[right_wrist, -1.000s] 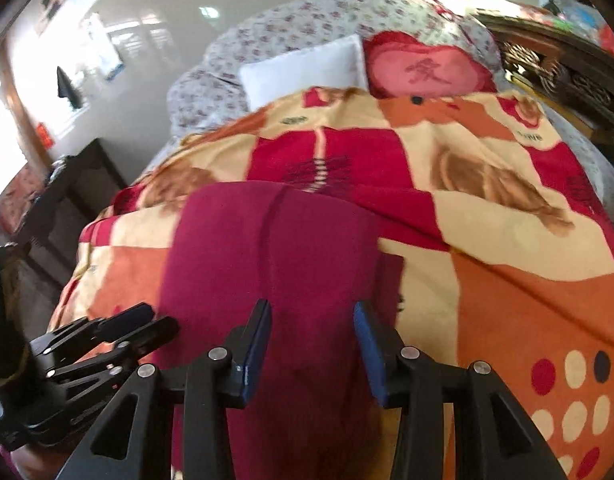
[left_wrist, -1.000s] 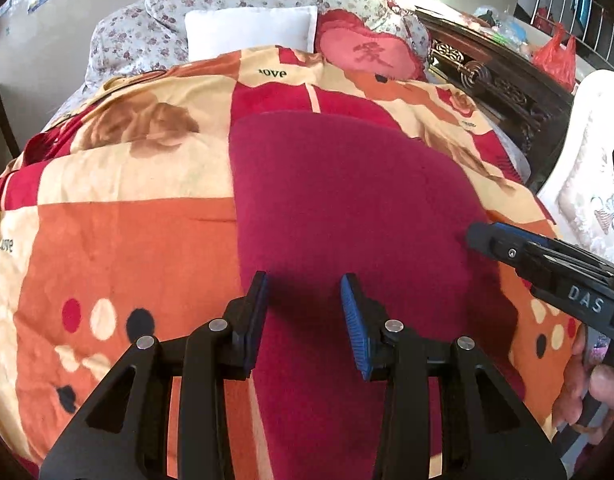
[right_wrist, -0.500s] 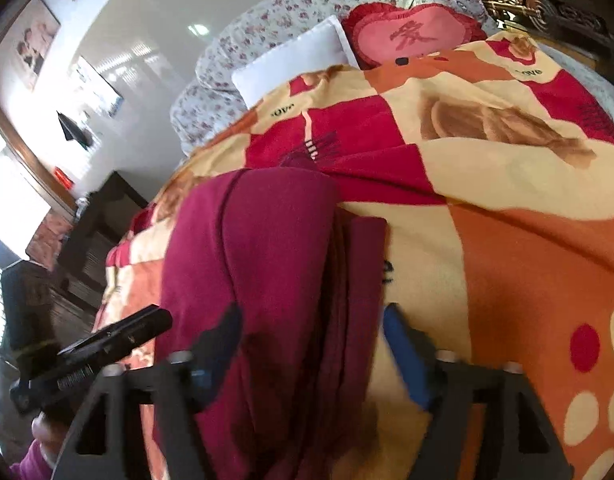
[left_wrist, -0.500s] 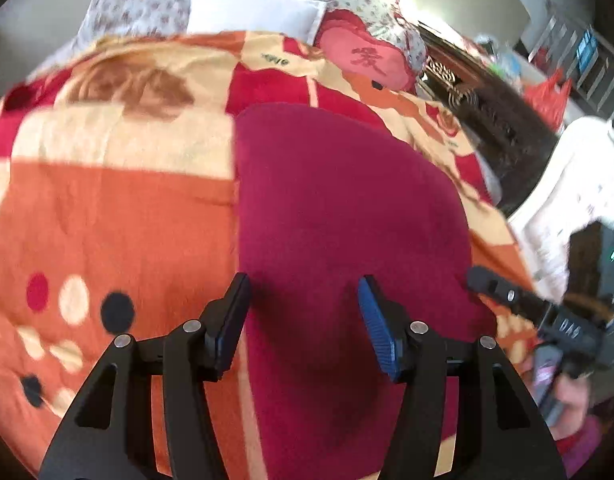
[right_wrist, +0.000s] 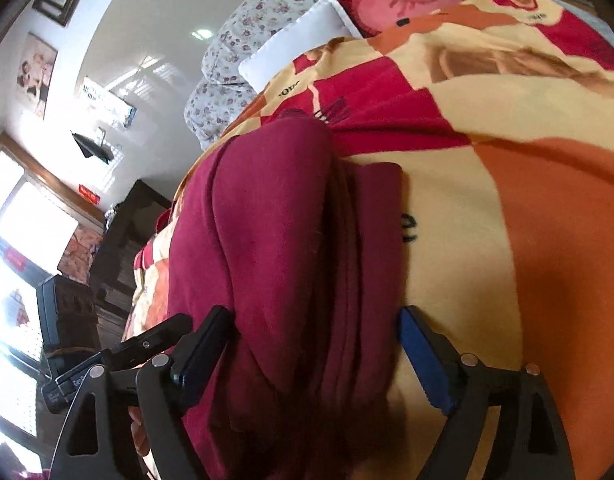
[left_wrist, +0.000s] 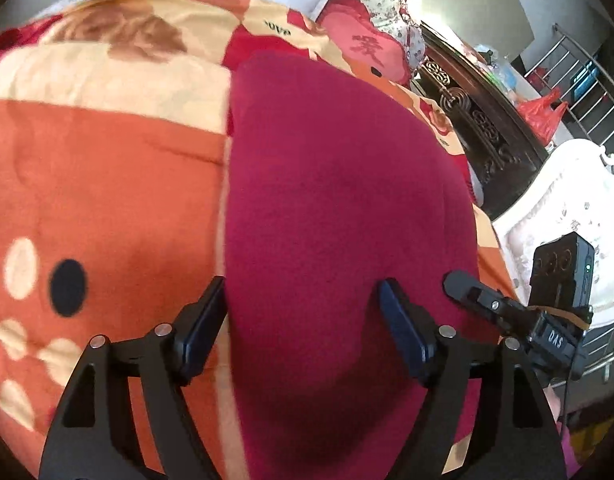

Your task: Fold small clothes

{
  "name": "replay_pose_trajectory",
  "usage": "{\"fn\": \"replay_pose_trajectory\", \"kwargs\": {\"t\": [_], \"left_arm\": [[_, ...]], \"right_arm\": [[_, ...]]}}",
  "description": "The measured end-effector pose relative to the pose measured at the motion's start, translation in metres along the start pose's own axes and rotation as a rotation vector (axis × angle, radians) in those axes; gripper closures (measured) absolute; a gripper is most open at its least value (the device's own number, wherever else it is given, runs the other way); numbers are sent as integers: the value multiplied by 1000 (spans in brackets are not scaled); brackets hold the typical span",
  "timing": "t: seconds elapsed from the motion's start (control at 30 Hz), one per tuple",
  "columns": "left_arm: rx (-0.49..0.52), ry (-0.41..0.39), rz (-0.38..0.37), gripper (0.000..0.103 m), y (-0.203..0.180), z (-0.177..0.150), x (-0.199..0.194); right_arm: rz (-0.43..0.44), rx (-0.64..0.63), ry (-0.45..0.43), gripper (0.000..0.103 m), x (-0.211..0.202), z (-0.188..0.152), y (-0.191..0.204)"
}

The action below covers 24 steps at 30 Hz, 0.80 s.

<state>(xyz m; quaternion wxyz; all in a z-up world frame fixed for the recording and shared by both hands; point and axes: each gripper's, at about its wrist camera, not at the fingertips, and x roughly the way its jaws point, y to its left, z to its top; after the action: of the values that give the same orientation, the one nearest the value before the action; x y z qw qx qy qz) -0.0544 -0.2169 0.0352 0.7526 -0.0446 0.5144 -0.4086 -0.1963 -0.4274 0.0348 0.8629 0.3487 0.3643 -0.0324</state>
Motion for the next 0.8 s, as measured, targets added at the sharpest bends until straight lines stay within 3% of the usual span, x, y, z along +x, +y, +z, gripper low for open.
{"fn": "replay_pose_trajectory", "kwargs": {"t": [0.07,0.1,0.2,0.27,0.4,0.57,0.63,0.7,0.73,0.8], "left_arm": [[-5,5,-11,29,0,0,2],[3,1,-8,35,-1,0,0],[31,-10,-15,53,-6,-1,-16],[26,-11,-38,58,-6,-3,-35],[24,-14,-24,58,-4,-16,-72],[-9,32,24,58,13,-48,-115],[-16,48,48,58,23,-63,-118],[-20,78,115,58,34,-79,-110],[-10,83,169,58,37,-85,-109],[0,53,165,58,36,-91,-117]], "right_arm": [[-11,-28,0,36,0,1,6],[1,-38,8,52,0,1,11],[-3,-72,-5,63,-11,-1,27],[30,-76,-14,64,-22,-2,41],[87,-106,8,64,-39,-12,71],[170,-31,90,64,-40,-52,93],[136,-27,138,62,-31,-70,94],[44,0,196,57,-17,-83,85],[-9,2,203,57,-17,-88,80],[-13,-21,163,57,-31,-87,83]]}}
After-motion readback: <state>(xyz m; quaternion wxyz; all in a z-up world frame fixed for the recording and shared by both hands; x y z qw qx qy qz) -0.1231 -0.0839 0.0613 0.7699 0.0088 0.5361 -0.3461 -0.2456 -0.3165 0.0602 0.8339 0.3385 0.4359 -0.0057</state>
